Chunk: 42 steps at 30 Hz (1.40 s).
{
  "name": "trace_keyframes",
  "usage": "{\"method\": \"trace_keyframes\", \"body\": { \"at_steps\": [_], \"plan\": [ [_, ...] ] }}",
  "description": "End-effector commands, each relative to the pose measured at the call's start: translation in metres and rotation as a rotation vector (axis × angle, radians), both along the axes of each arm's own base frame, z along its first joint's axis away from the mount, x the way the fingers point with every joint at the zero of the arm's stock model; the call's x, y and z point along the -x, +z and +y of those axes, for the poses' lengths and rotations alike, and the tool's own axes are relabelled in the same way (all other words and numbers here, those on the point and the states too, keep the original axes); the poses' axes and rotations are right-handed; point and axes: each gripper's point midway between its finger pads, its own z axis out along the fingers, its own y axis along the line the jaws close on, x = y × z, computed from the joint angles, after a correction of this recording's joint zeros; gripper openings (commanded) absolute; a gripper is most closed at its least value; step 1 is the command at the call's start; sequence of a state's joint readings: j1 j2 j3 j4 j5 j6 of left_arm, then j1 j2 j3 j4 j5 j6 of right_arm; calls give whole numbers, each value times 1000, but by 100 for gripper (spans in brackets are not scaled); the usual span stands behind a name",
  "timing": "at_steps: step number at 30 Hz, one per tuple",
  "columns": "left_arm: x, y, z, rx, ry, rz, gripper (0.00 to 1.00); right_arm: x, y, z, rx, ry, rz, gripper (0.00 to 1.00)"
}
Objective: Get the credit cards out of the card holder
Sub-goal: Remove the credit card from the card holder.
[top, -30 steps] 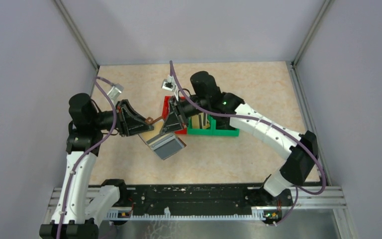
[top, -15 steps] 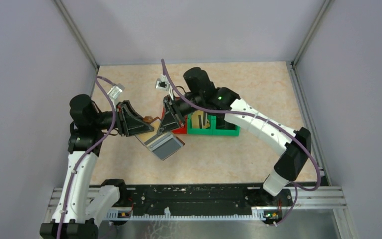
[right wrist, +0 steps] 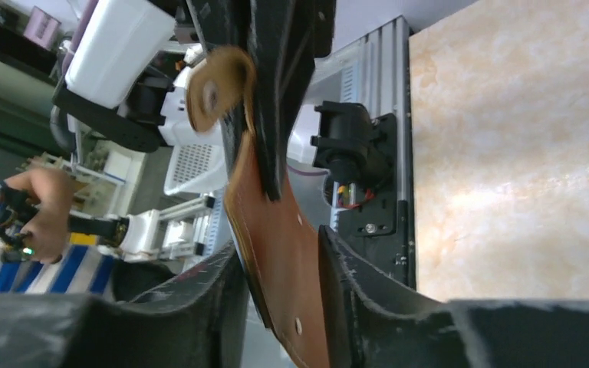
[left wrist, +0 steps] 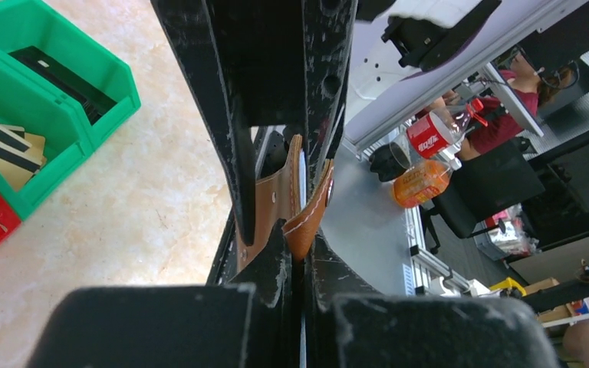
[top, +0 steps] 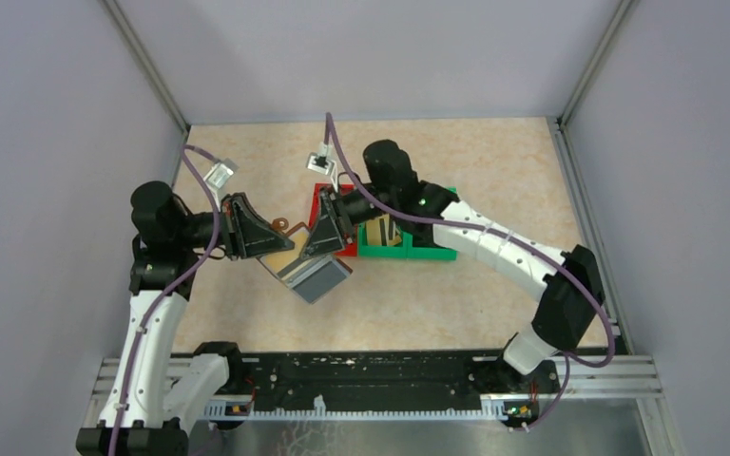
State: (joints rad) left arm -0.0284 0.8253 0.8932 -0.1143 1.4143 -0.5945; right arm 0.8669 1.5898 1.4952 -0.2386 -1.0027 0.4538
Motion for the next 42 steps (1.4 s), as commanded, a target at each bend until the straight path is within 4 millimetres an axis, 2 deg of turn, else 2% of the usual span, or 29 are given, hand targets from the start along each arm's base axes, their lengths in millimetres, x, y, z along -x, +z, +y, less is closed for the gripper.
{"method": "trace_keyframes", "body": {
  "at_steps": [1, 3, 6, 9, 13, 14, 16, 18, 22, 30, 37, 42],
  "plan": [
    [0, 21, -1, 26, 34, 4, 0, 7, 52, -11, -271, -29, -26, 41],
    [-3, 26, -2, 45, 50, 8, 0, 10, 56, -15, -336, -46, -13, 44],
    [-6, 29, -2, 68, 75, 35, 0, 13, 59, -19, -400, -58, 21, 42],
    [-9, 31, -2, 77, 94, 43, 0, 18, 67, -25, -477, -53, 29, 32],
    [-10, 25, -2, 63, 96, 46, 0, 19, 73, -31, -505, -40, 54, 13],
    [-10, 21, -2, 54, 98, 47, 3, 18, 73, -31, -500, -41, 54, 8],
    [-10, 12, -1, 34, 100, 62, 29, 16, 69, -29, -460, -38, 49, 0],
    [-7, 3, -1, 23, 83, 87, 48, 10, 57, -23, -376, -49, 41, 0],
    [0, -8, -1, 20, 44, 125, 60, 5, 45, -19, -270, -49, 5, 0],
    [4, 5, -2, 39, 17, 102, 52, -1, 32, -14, -159, -29, -37, 0],
    [7, 13, -2, 58, 11, 96, 50, -2, 28, -10, -154, -18, -43, 0],
    [8, 10, -2, 64, 4, 110, 39, 0, 28, -8, -147, 1, -54, 0]
  ]
}}
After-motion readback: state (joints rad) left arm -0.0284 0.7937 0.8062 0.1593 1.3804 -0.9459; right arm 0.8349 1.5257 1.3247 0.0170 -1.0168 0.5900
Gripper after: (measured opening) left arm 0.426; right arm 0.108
